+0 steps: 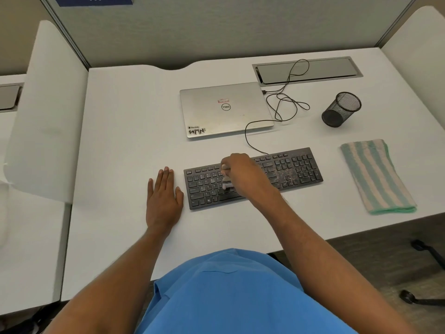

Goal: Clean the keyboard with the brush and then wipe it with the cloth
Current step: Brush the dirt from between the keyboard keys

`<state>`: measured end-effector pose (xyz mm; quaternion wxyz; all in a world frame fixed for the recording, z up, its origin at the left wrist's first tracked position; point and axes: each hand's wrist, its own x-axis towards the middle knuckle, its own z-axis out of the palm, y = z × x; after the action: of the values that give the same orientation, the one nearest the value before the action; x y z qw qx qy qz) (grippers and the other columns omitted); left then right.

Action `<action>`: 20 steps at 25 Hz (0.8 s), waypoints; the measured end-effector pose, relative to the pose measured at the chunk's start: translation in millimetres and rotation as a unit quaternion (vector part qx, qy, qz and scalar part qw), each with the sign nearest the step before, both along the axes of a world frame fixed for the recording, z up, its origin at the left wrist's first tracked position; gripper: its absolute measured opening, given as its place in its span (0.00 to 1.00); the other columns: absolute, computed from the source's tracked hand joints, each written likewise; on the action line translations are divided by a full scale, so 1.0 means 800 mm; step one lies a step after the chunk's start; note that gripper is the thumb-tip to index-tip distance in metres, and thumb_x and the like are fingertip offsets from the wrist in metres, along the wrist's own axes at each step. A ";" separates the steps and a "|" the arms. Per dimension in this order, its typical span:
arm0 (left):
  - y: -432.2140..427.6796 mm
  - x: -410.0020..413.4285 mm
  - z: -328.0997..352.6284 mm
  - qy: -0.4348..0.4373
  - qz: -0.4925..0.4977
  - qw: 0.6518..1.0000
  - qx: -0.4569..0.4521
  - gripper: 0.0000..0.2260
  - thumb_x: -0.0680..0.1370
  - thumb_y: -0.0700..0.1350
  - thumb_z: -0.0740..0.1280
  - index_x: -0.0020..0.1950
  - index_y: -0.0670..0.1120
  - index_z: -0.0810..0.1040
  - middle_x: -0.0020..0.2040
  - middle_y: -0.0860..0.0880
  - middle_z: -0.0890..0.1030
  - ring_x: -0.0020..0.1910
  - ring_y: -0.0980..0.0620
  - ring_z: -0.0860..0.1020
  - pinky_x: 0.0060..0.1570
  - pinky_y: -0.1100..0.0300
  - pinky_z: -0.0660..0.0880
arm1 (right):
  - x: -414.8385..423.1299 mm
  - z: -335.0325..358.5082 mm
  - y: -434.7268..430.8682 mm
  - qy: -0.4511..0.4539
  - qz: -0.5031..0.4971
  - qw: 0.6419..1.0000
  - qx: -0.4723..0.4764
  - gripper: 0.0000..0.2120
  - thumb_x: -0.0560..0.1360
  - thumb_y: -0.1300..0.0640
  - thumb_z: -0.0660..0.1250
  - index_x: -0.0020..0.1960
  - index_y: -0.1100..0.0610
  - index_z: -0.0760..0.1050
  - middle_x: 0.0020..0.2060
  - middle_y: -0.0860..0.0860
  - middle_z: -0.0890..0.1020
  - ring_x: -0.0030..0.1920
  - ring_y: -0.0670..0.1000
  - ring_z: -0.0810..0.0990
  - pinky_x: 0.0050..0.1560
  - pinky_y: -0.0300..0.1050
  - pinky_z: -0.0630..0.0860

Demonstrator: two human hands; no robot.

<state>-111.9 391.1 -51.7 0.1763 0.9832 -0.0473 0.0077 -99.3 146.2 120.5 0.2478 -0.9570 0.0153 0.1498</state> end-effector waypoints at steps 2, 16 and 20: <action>0.001 0.000 -0.001 0.002 0.002 1.000 0.000 0.31 0.83 0.52 0.49 0.85 0.42 0.59 0.86 0.46 0.59 0.85 0.51 0.54 0.84 0.48 0.45 | -0.003 -0.006 -0.017 -0.014 0.001 1.000 -0.013 0.09 0.81 0.63 0.61 0.57 0.60 0.79 0.45 0.52 0.79 0.42 0.50 0.80 0.41 0.38 0.79; 0.000 0.001 0.001 0.007 0.003 1.000 0.002 0.31 0.83 0.53 0.49 0.86 0.42 0.58 0.86 0.47 0.58 0.85 0.51 0.53 0.84 0.48 0.45 | -0.010 -0.006 -0.015 -0.022 0.029 0.999 -0.003 0.10 0.81 0.63 0.61 0.59 0.60 0.79 0.54 0.57 0.81 0.53 0.58 0.82 0.45 0.45 0.81; 0.000 0.000 0.002 0.005 0.003 1.000 -0.003 0.31 0.83 0.52 0.49 0.85 0.42 0.59 0.86 0.46 0.59 0.85 0.51 0.53 0.84 0.48 0.45 | -0.007 -0.003 -0.037 -0.031 -0.027 0.998 -0.056 0.10 0.80 0.63 0.61 0.57 0.59 0.78 0.52 0.58 0.80 0.52 0.60 0.81 0.49 0.54 0.80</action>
<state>-111.9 391.4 -49.9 0.1792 0.9828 -0.0433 0.0033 -104.7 116.4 117.7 0.1976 -0.9730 0.0417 0.1118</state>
